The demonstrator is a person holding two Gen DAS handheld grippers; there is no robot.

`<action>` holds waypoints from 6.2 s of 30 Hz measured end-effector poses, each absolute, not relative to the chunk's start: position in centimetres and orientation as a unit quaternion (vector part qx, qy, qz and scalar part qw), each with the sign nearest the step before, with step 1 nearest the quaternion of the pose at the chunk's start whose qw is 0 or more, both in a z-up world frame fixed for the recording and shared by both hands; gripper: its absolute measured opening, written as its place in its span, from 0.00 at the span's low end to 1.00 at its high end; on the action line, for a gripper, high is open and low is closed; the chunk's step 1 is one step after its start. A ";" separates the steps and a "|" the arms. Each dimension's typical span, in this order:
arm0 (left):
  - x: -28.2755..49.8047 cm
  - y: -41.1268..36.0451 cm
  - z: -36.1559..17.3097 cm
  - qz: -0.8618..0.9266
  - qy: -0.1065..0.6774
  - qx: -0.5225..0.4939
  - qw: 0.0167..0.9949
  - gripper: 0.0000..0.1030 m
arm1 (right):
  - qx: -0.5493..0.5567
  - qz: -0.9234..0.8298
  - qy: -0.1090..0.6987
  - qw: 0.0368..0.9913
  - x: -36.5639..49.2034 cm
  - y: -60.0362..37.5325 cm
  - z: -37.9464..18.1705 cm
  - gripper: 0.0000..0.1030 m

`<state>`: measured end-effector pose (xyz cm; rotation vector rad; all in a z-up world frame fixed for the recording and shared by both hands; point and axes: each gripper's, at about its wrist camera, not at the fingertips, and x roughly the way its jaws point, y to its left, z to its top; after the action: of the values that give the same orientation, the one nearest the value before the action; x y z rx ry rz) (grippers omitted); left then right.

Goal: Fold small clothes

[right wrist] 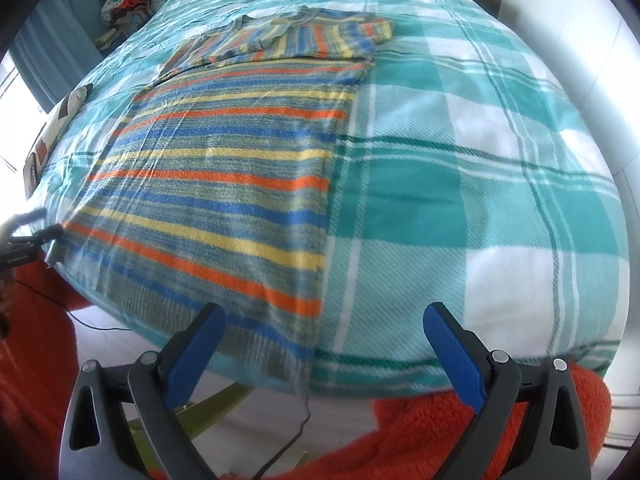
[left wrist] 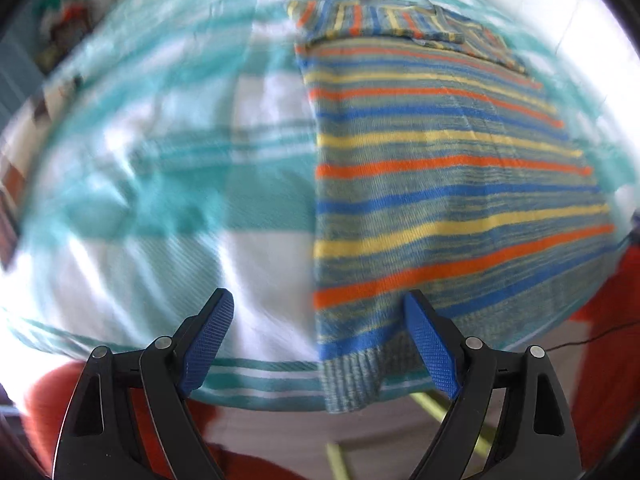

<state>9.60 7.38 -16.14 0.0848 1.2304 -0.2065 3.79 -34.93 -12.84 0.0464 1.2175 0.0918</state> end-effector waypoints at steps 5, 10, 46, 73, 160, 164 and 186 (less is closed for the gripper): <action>9.5 7.3 -17.2 -0.117 0.589 0.026 0.799 0.85 | 0.094 0.059 0.591 0.799 3.3 -36.5 -13.5 0.95; 8.8 5.6 -17.5 -0.151 0.599 0.048 0.785 0.71 | 0.163 0.117 0.610 0.767 4.5 -35.3 -15.5 0.91; 49.0 5.9 -14.4 -0.143 0.541 -0.191 0.806 0.08 | 0.389 0.084 0.477 0.784 41.3 -45.6 -15.1 0.08; 30.8 2.8 -15.1 -0.180 0.477 0.016 0.860 0.80 | 0.095 0.087 0.486 0.864 35.8 -35.3 -12.2 0.45; 12.5 5.8 -19.8 -0.103 0.467 0.026 0.878 0.99 | -0.005 -0.033 0.457 0.889 12.1 -31.6 -18.9 0.83; 12.4 5.7 -19.9 -0.102 0.464 0.026 0.880 0.99 | -0.005 -0.034 0.455 0.890 12.1 -31.6 -19.0 0.83; 11.1 3.8 -17.6 -0.089 0.477 0.043 0.873 0.98 | 0.013 -0.017 0.481 0.876 9.4 -32.2 -18.1 0.90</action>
<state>11.13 3.80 -17.59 0.0899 0.9969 -0.1859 9.41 -32.19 -18.08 0.0280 1.0039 -0.0363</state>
